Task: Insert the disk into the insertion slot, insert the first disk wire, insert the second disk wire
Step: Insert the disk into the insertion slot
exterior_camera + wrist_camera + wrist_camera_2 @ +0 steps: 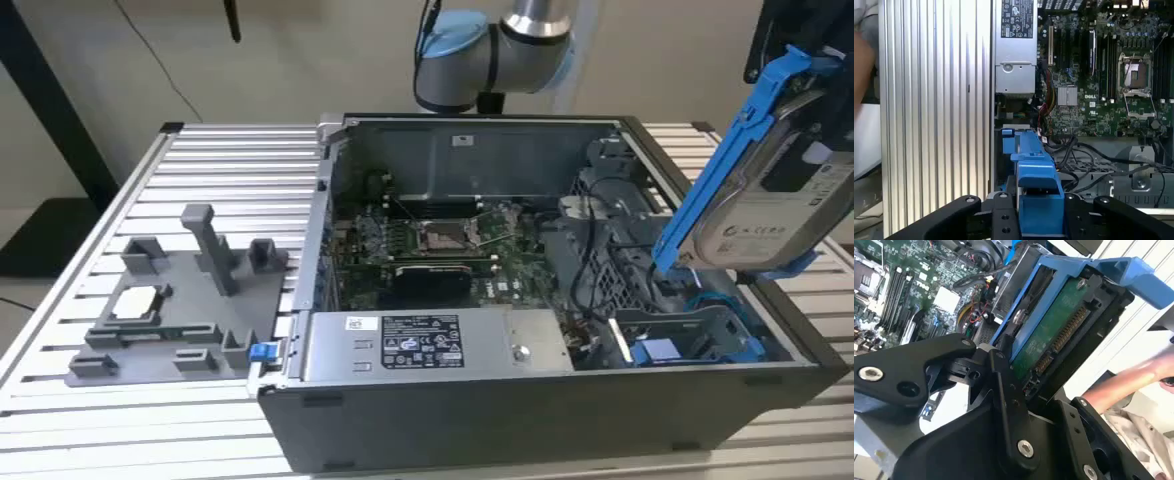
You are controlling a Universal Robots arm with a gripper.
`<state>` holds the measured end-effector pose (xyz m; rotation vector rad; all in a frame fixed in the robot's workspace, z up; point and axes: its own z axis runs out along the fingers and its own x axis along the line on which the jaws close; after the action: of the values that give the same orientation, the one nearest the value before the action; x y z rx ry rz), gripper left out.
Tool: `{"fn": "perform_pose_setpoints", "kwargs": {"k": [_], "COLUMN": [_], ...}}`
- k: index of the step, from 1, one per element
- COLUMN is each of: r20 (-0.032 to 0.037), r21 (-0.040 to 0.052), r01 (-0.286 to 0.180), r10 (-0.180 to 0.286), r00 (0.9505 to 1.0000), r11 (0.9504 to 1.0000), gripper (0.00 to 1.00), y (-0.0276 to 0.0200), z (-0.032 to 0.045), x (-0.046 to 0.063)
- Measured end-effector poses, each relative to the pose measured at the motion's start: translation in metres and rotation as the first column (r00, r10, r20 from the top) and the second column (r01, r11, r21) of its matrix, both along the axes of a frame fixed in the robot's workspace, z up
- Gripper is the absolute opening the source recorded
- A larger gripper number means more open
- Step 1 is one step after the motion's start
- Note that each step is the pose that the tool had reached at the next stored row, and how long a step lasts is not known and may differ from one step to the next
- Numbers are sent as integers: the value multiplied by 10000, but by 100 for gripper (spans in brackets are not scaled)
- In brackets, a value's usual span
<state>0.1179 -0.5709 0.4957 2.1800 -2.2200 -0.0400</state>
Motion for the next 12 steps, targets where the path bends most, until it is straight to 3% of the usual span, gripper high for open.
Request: {"fn": "perform_pose_setpoints", "kwargs": {"k": [12], "r20": [0], "r21": [1], "r01": [0], "r10": [0], "r00": [10000], "r11": [10000], "gripper": [0], "y": [0], "z": [-20], "x": [0]}}
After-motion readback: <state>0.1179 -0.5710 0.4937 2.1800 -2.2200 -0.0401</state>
